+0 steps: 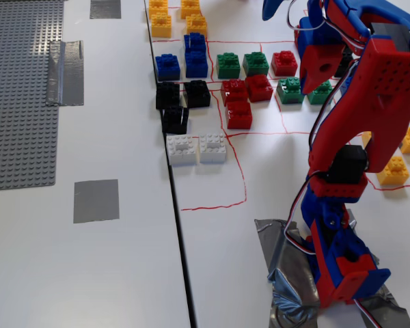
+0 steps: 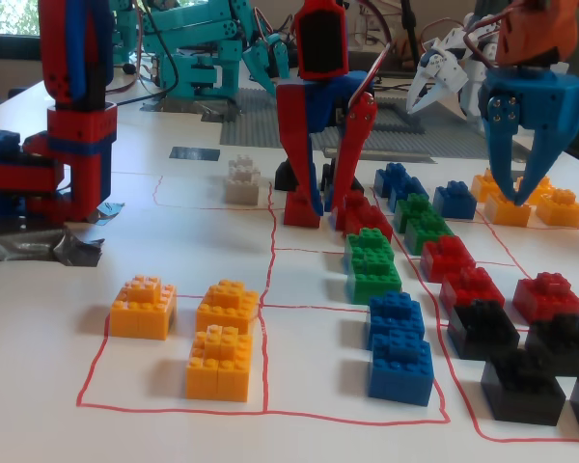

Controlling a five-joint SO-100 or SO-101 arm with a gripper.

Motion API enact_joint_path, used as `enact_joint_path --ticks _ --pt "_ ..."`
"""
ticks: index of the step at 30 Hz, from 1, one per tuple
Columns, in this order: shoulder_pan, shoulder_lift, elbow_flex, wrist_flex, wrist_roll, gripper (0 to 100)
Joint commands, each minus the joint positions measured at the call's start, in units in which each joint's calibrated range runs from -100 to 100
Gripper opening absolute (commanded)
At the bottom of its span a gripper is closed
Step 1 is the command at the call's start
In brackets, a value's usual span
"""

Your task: Grab the block and put it in the grey marker

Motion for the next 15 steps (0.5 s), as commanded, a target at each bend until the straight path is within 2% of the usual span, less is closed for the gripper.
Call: enact_joint_path --ticks 1,15 --pt "2.6 -1.2 1.2 -3.3 -0.7 0" --pt "2.6 -1.5 1.0 -2.5 -0.9 0"
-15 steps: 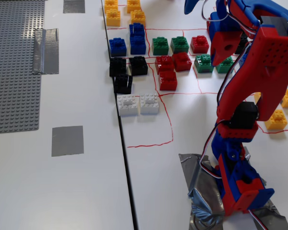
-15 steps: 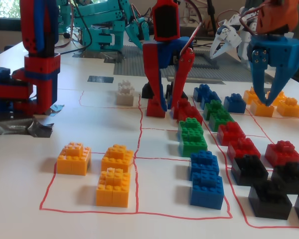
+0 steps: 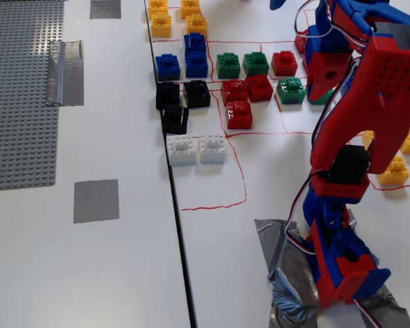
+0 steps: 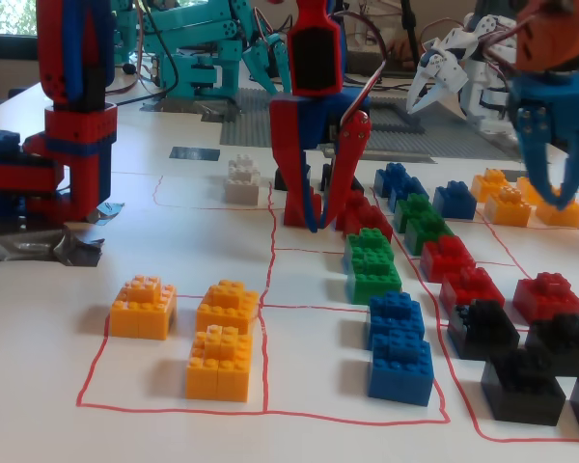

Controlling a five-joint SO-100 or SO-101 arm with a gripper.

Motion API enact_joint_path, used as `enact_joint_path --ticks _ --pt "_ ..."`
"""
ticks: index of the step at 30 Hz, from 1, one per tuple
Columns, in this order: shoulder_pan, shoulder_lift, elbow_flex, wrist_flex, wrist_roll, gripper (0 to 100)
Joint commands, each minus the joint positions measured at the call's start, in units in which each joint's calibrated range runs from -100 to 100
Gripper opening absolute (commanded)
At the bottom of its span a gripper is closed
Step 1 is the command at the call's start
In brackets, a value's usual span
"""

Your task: Grab the block and put it in the grey marker

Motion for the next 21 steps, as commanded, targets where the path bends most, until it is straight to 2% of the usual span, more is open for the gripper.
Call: enact_joint_path --ticks 1,9,13,21 --pt "0.3 -2.5 -2.2 1.2 -0.9 0" --pt "-3.6 -10.0 -0.3 10.7 -2.1 0" --pt "-8.9 -17.5 4.5 10.9 -2.8 1" --pt "-21.2 -27.6 12.4 10.9 -5.0 15"
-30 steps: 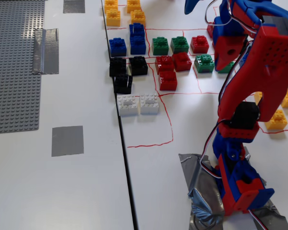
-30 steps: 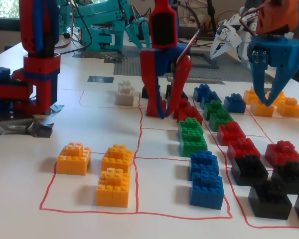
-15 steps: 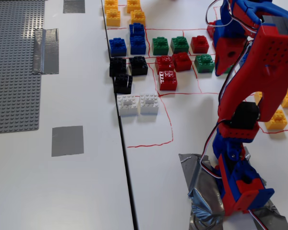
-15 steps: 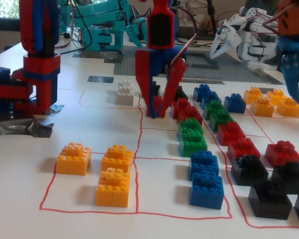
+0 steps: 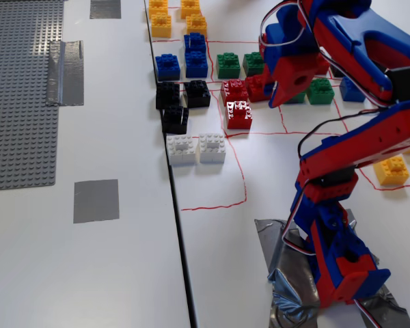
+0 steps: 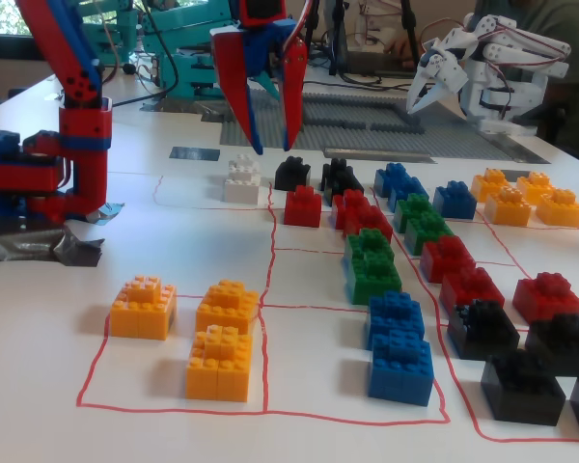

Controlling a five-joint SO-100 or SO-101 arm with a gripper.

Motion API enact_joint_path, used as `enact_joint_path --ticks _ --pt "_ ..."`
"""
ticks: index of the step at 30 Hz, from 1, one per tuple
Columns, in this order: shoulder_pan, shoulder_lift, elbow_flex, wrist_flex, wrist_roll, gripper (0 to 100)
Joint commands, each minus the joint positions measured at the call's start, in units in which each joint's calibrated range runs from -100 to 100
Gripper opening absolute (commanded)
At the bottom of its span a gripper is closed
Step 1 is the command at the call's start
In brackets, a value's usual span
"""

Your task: Grab the block and put it in the grey marker

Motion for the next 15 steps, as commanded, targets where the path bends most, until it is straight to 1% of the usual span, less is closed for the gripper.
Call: enact_joint_path --ticks 1,3,6,9,15 --pt "-3.2 -2.5 -1.2 0.5 -1.7 16" --pt "-5.4 -2.4 -0.2 0.4 -2.8 18" --pt "-8.0 -2.1 1.4 1.1 -5.1 24" --pt "-10.5 -1.4 4.2 0.7 -7.0 27" --pt "-12.7 3.5 3.8 0.2 -12.0 36"
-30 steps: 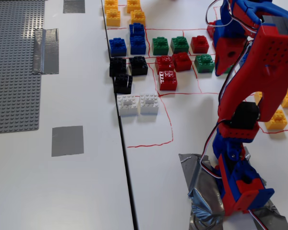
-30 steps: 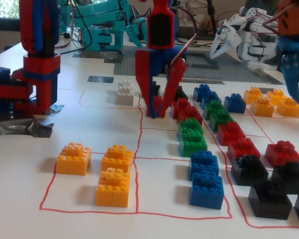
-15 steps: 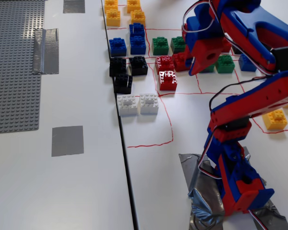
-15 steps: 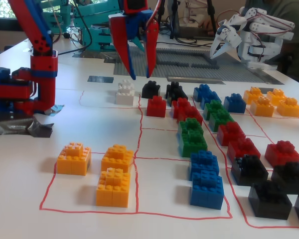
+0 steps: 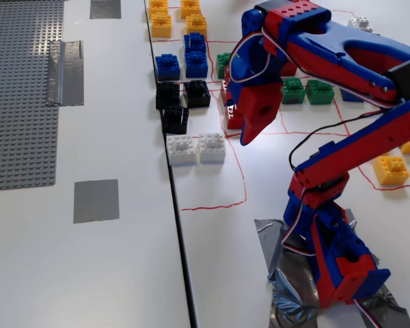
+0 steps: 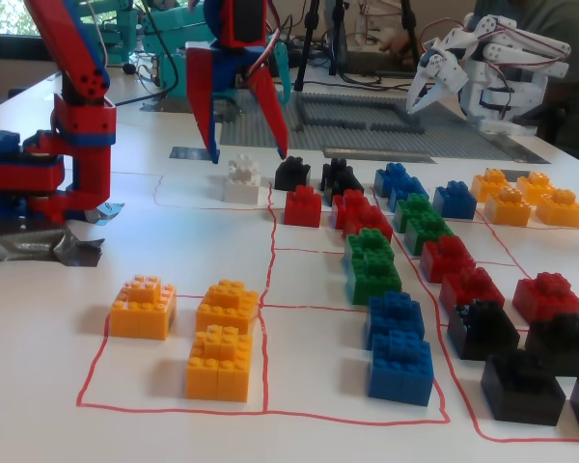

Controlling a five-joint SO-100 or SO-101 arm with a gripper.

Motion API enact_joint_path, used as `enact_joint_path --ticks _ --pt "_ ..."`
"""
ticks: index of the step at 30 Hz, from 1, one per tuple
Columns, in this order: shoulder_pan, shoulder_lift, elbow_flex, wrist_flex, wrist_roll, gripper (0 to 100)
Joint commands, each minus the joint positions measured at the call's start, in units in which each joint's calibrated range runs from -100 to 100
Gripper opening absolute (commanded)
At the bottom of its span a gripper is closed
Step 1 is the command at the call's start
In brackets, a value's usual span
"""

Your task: Grab the block and put it in the grey marker

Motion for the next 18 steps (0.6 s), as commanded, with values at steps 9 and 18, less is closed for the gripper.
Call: enact_joint_path --ticks 9,18 --pt "-3.8 7.6 -7.1 -1.5 -6.8 33" --pt "-7.7 10.5 -7.8 -2.9 -8.7 33"
